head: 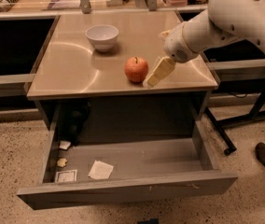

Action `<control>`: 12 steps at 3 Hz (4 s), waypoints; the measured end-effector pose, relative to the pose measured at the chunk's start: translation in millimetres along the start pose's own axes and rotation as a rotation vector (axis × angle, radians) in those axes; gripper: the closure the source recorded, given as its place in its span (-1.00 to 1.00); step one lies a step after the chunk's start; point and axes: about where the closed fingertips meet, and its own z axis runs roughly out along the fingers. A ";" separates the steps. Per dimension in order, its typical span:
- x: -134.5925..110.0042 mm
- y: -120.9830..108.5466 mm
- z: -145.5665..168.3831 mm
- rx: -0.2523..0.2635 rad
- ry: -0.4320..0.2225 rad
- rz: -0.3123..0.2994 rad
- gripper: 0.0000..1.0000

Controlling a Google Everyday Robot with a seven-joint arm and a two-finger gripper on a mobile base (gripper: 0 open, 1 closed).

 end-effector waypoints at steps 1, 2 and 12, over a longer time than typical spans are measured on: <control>-0.5 -3.1 23.6 -0.027 -0.004 0.001 -1.00; -0.9 -1.5 44.2 -0.058 -0.007 0.003 -1.00; 22.7 135.5 -18.8 -0.201 -0.065 -0.066 1.00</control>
Offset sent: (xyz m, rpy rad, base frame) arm 0.0301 0.0356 -0.0433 0.0162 0.0663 0.0523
